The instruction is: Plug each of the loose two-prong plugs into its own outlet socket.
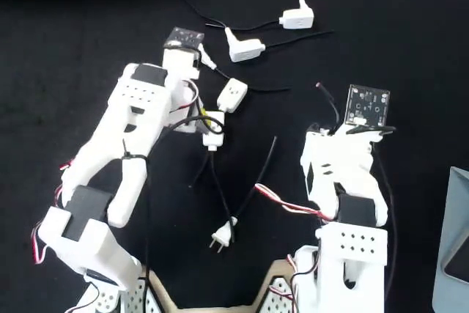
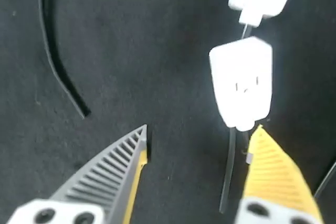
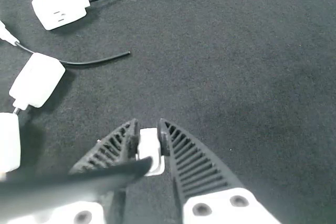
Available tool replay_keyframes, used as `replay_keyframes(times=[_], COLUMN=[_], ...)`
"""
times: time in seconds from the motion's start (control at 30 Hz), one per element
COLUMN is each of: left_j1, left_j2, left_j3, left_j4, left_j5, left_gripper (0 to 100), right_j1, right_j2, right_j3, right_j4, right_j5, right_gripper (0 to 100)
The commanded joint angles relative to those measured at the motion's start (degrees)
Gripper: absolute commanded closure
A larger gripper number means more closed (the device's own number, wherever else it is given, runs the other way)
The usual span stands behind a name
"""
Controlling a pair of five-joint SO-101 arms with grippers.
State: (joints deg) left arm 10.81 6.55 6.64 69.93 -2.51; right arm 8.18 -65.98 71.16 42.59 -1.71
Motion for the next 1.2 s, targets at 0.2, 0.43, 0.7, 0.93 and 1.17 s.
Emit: replay_keyframes(times=[0.2, 0.43, 0.7, 0.93, 1.17], left_j1=[1.9, 5.7, 6.5, 6.5, 5.8], left_j2=[3.1, 15.5, 16.3, 7.0, -5.2], left_j3=[3.7, -2.8, -7.9, -7.6, -7.3], left_j4=[-16.4, -14.7, -11.1, -4.4, 5.1], left_j5=[4.5, 4.4, 4.5, 4.0, -5.4], left_gripper=[69, 77, 91, 97, 97], right_j1=[0.4, 0.4, 0.4, 0.4, 0.4], right_j2=[-0.3, -0.3, -0.3, -0.3, -0.3], right_j3=[-0.9, -0.8, -0.8, -0.8, -0.8], right_j4=[-0.7, -0.7, -0.7, -0.7, -0.7], right_j5=[0.2, 0.2, 0.3, 0.3, 0.3], right_gripper=[98.7, 98.7, 98.7, 98.7, 98.7])
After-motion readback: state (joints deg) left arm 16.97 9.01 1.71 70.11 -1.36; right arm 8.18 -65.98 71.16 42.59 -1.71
